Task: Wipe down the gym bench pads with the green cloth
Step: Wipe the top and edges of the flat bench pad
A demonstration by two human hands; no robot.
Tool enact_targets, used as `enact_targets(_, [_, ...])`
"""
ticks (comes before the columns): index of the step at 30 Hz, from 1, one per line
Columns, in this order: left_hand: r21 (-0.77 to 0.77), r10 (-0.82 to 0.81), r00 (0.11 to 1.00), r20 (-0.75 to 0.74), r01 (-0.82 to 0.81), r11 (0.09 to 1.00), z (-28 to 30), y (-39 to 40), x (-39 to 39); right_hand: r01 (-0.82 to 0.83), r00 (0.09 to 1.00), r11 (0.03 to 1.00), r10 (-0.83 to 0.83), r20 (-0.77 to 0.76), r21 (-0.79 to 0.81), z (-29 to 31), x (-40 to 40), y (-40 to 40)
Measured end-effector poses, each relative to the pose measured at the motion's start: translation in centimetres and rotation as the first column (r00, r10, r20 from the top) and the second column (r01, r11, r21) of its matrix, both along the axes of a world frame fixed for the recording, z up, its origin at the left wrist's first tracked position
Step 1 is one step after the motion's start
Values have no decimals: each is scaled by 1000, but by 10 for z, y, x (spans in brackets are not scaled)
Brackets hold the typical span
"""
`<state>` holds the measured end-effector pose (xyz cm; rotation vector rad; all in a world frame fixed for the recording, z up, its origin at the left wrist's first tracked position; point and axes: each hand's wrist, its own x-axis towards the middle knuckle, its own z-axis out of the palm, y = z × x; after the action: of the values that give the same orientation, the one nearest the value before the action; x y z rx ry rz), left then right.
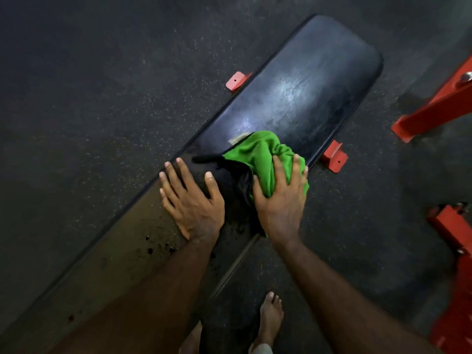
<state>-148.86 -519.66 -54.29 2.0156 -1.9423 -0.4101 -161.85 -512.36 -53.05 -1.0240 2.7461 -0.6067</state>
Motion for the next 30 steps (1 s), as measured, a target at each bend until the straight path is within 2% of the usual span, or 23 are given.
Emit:
enact_targets(2, [26,12,991,-130,-8,1000,5,-2,3,48,999,999,-47,20,-11,-2,31,4])
enact_targets(3, [29,7,973,-229,-1,1000,9,-3,10,-16,1000,1000,15,14,11,-1,49,11])
enact_targets(5, [15,-30,919,-394,39,999,16,-3,33,-260,965,963,260,-3,75,0,71,34])
enact_targets(6, [-2,-51,912,-407,55,999,20,0,45,-387,920,916,391,-15,106,1,67,44])
enact_targets(8, [-10,-37,946,-321,36,999,25,7,84,-548,827,821,561,-48,158,-1,45,43])
enact_targets(9, [4,-16,964,-266,17,1000,26,10,102,-567,808,804,585,-66,180,-1,32,36])
enact_targets(10, [28,2,976,-216,4,1000,27,11,119,-531,832,829,549,-79,174,0,23,26])
enact_targets(12, [88,33,991,-129,-21,996,24,10,150,-335,939,935,342,-43,120,2,30,10])
enact_targets(14, [131,40,998,-55,-33,991,18,9,166,-169,985,979,167,33,113,4,69,9])
enact_targets(15, [136,50,998,-31,-45,990,16,9,168,-221,975,967,218,37,127,3,90,15])
enact_targets(16, [125,58,998,-7,-57,991,15,10,168,-352,935,925,354,16,143,3,106,24])
enact_targets(18, [76,83,996,25,-85,993,13,12,163,-646,751,745,659,-35,163,1,108,36])
enact_targets(20, [51,103,994,20,-104,993,11,12,161,-742,633,638,768,-100,203,-3,81,14])
enact_targets(21, [50,109,994,22,-110,993,11,12,161,-725,642,650,757,-118,227,-3,73,-4])
enact_targets(24, [56,108,993,48,-111,992,10,11,161,-463,874,865,481,-60,190,2,81,-44])
enact_targets(25, [57,111,992,54,-114,992,10,10,162,-412,906,895,422,-25,173,3,97,-45])
enact_targets(26, [64,107,993,57,-110,992,10,10,161,-422,903,891,430,-14,166,2,112,-38])
enact_targets(27, [70,100,993,57,-104,992,10,11,161,-499,862,853,507,-18,155,2,125,-26])
enact_targets(28, [77,93,994,60,-98,992,11,10,161,-616,779,774,627,-36,150,2,132,-15])
enact_targets(30, [95,77,994,73,-84,992,10,10,163,-803,570,572,819,-64,167,4,124,-7])
